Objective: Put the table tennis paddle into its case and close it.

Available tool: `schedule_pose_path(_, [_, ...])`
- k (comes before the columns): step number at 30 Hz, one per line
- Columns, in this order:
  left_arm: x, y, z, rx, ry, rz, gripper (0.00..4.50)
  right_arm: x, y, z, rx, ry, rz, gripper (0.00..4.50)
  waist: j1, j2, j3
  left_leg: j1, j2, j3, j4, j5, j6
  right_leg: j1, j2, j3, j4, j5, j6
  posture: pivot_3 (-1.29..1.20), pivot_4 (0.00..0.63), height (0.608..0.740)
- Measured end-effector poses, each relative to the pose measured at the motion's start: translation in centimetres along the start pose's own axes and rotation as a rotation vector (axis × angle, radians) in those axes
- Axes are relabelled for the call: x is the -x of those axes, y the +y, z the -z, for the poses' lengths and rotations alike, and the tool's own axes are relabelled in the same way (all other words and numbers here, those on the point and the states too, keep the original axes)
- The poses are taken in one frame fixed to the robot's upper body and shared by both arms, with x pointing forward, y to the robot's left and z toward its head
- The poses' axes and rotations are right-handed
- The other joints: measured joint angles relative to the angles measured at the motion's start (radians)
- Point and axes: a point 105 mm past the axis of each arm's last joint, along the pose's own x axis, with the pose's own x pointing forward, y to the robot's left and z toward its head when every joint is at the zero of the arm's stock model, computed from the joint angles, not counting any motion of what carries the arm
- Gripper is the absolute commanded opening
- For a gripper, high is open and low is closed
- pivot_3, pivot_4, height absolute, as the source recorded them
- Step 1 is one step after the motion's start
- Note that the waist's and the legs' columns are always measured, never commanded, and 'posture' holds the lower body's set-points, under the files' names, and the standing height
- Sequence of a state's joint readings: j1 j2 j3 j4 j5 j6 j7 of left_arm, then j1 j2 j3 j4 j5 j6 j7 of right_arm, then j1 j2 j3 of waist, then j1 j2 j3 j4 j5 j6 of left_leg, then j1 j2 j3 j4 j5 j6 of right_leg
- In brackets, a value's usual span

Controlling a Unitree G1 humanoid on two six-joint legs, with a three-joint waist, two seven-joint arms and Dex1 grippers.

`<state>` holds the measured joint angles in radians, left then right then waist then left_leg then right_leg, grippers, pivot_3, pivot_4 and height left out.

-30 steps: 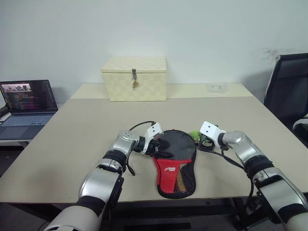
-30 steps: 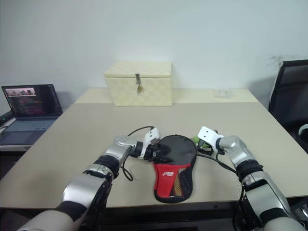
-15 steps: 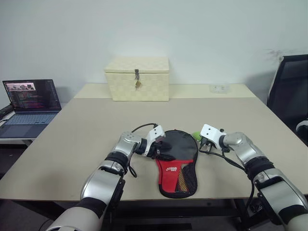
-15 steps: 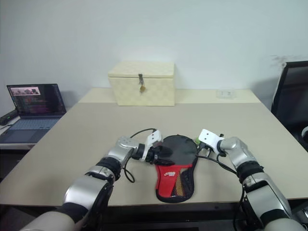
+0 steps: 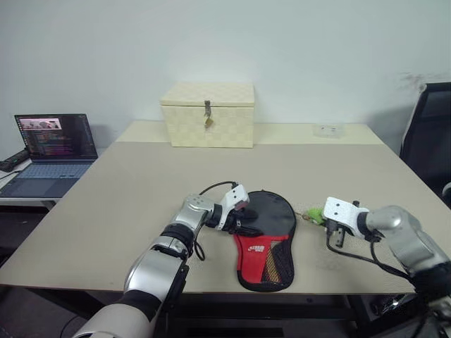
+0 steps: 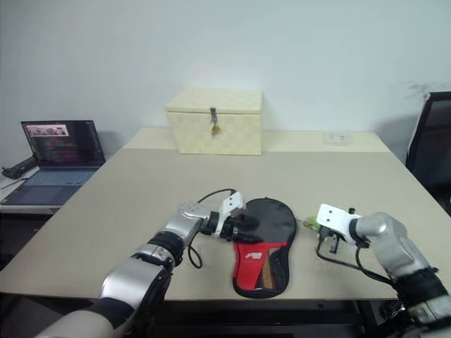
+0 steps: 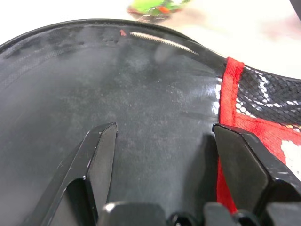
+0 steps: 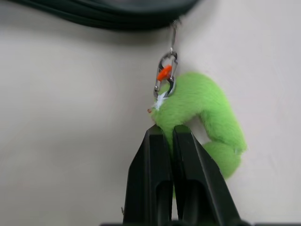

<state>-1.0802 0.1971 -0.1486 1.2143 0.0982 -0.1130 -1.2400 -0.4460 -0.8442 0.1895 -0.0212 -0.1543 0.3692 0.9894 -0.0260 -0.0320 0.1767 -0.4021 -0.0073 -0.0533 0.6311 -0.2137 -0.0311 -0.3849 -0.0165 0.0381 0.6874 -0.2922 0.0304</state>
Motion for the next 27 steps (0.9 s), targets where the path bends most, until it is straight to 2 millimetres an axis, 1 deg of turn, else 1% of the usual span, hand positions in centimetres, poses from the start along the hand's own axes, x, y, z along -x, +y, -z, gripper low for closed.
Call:
schedule_pose_path(8, [-0.6,0.0,-0.3,-0.012,0.007,-0.014,3.55,3.4,4.2,-2.0,-0.034,-0.033,-0.12,0.03,0.002,0.0,0.0,0.0,0.0,-0.002,0.0,0.0,0.0,0.003,-0.001,-0.002,-0.004,-0.001,0.002,0.0,0.15,0.74])
schedule_pose_path(10, [-0.9,-0.1,-0.4,-0.014,0.006,-0.011,3.55,4.1,6.1,-2.5,-0.039,-0.037,-0.175,0.03,0.007,0.0,0.0,0.0,0.0,-0.004,-0.001,0.0,0.0,0.005,-0.001,-0.004,-0.007,-0.001,0.002,0.0,0.15,0.74])
schedule_pose_path(13, [-1.3,-0.1,-0.6,-0.02,0.01,-0.016,3.55,4.6,7.9,-3.1,-0.043,-0.047,-0.231,0.03,0.013,0.0,0.0,0.0,-0.001,-0.004,0.0,0.0,0.0,0.005,-0.002,-0.004,-0.007,-0.001,0.004,0.0,0.15,0.74])
schedule_pose_path(18, [-2.0,-0.3,-0.8,-0.023,0.008,-0.017,3.55,5.4,9.3,-2.6,-0.036,-0.011,-0.271,0.03,0.027,0.0,0.0,0.0,-0.002,-0.004,0.0,0.0,0.0,0.006,-0.003,-0.004,-0.008,-0.001,0.004,0.0,0.15,0.74])
schedule_pose_path(20, [-2.1,-0.3,-0.9,-0.024,0.007,-0.02,3.55,5.5,9.9,-2.7,-0.036,-0.018,-0.285,0.03,0.028,0.0,0.0,0.0,-0.002,-0.003,-0.001,0.0,0.0,0.006,-0.003,-0.004,-0.008,-0.001,0.004,0.0,0.15,0.74])
schedule_pose_path(25, [-2.3,-0.1,-0.9,-0.021,0.011,-0.036,3.55,4.7,9.9,-3.0,-0.041,-0.036,-0.269,0.03,0.026,0.0,0.0,0.001,-0.001,-0.003,0.0,0.0,0.0,0.006,-0.003,-0.004,-0.008,-0.001,0.005,0.0,0.15,0.74])
schedule_pose_path(27, [-2.3,-0.1,-0.8,-0.018,0.012,-0.045,3.55,4.4,9.6,-2.9,-0.051,-0.031,-0.266,0.03,0.026,0.0,0.0,0.001,-0.001,-0.003,0.0,0.0,0.0,0.006,-0.003,-0.004,-0.008,-0.001,0.005,0.0,0.15,0.74])
